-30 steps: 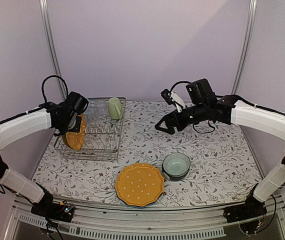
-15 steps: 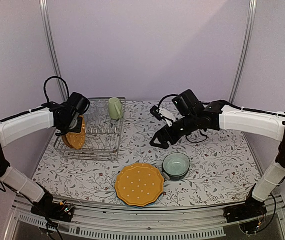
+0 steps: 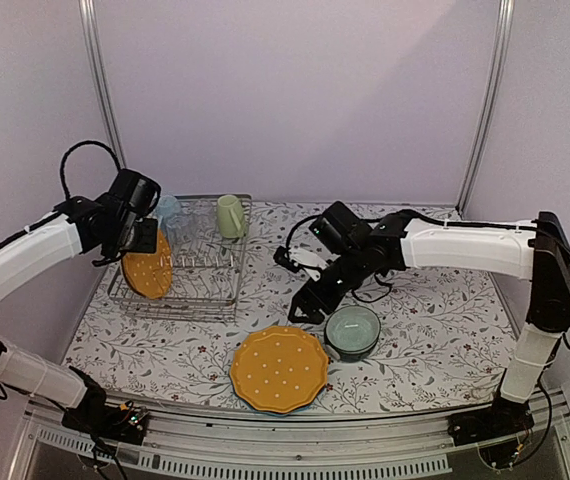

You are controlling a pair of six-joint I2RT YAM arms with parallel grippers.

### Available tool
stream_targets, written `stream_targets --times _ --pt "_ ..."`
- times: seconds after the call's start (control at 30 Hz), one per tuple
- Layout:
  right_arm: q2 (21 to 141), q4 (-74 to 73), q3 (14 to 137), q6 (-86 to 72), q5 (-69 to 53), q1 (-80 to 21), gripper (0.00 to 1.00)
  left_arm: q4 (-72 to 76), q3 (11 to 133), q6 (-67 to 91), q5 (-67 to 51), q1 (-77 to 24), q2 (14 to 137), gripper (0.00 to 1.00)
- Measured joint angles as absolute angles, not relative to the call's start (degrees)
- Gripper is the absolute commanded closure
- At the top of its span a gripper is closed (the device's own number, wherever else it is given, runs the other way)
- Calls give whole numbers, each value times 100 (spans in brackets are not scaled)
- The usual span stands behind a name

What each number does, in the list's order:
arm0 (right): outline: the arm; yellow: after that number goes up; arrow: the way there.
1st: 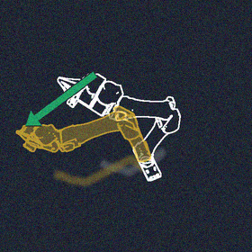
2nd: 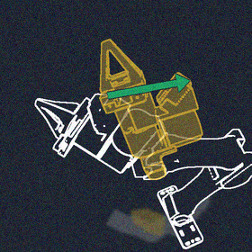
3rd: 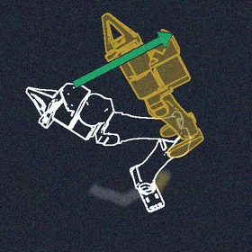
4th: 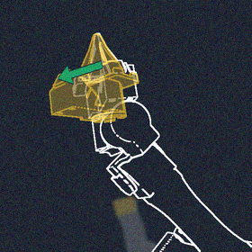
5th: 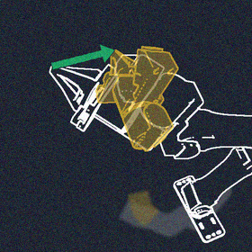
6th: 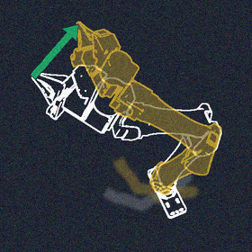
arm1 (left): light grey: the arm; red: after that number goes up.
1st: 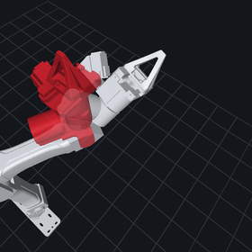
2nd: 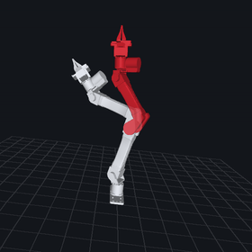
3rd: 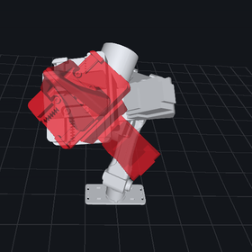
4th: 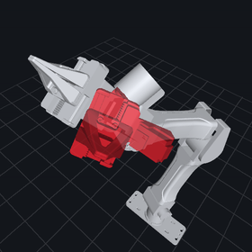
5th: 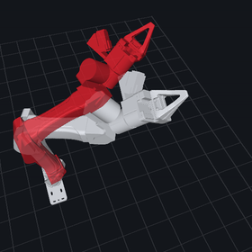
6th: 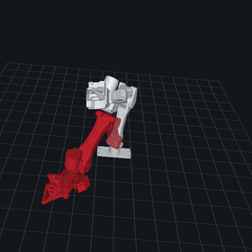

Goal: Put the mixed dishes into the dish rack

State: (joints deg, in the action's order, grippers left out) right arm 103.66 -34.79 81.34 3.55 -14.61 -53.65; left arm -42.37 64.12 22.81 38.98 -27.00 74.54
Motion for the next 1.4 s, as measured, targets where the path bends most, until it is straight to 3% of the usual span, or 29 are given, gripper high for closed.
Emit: stream_targets --times 0.23,0.7,0.83,0.97,1.4 --pt "10971 -3924 8412 545 -1468 -5448 35 -4049 6460 2222 3334 -2810 6608 23" --pt "11664 -4320 8656 773 -1503 -5524 67 -3546 6359 2206 2565 -2965 5892 23" --pt "11716 -4331 8676 808 -1551 -5524 80 -3542 6294 2206 2508 -2980 5911 23" --pt "11749 -4357 8707 784 -1527 -5507 100 -3538 6281 2204 2488 -2991 5966 22" --pt "11751 -4491 9024 670 -1717 -5518 100 -3500 6134 2095 2510 -3028 5975 22"
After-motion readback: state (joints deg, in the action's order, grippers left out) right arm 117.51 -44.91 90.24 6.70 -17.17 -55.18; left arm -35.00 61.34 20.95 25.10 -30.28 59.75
